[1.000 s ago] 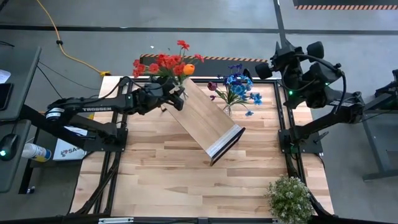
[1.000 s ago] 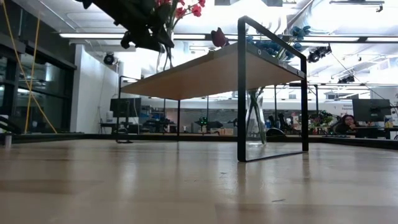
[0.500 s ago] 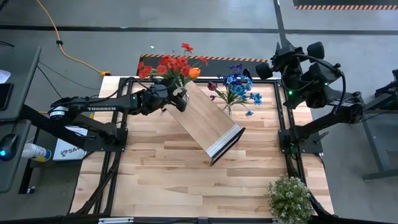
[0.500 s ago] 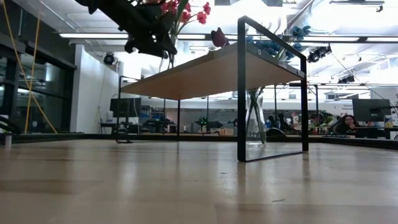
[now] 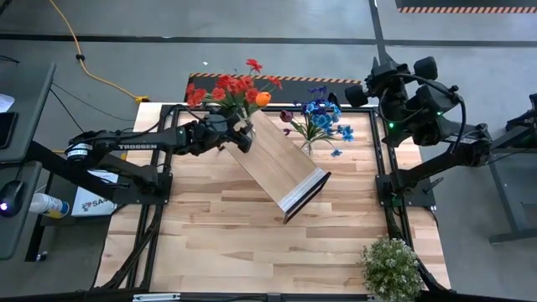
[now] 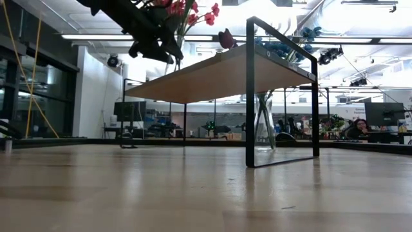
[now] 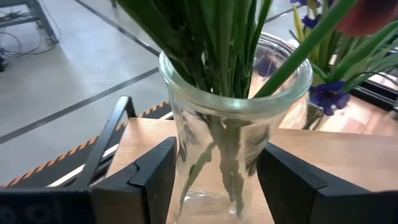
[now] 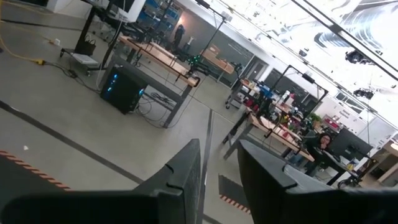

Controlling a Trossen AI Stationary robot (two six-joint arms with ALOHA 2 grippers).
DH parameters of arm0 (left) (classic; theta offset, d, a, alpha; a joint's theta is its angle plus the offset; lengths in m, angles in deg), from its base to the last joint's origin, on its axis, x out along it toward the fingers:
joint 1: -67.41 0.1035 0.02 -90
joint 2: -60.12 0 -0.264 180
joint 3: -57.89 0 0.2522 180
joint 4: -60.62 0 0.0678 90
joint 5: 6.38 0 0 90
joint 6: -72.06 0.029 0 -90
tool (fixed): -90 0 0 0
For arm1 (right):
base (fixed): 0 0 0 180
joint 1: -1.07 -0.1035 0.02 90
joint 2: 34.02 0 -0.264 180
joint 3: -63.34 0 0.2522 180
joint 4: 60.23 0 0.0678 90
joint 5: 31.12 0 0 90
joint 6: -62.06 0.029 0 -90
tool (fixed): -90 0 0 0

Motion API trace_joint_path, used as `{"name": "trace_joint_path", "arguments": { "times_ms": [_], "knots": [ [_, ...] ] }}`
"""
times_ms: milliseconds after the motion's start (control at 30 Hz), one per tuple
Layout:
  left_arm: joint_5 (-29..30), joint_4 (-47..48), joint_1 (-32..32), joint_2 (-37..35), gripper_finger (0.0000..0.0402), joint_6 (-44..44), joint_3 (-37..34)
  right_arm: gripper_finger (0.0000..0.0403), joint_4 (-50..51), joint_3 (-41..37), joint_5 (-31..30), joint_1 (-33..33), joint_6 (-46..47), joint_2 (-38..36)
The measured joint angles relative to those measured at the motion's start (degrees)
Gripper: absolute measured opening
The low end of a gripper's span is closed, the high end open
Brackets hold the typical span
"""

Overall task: Pick and place flowers into a vace then onto a shelf
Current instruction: Put the bottom transparent vase with flowers on the shelf

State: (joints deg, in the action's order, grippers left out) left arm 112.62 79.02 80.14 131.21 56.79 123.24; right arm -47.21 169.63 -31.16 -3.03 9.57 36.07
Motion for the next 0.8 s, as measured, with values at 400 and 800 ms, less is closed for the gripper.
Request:
{"name": "trace_joint_path", "arguments": {
  "times_ms": [400, 800],
  "knots": [
    [-1.67, 0.29, 0.0, -0.07, 0.0255, -0.03, 0.0, 0.0099, 0.55, 0.0, 0.02, 0.0, 0.0, 0.0],
    [-2.08, 1.85, 0.0, -0.51, 0.0259, -0.38, 0.0, 0.0099, 0.57, 0.0, 0.04, 0.0, 0.0, 0.0]
  ]
}}
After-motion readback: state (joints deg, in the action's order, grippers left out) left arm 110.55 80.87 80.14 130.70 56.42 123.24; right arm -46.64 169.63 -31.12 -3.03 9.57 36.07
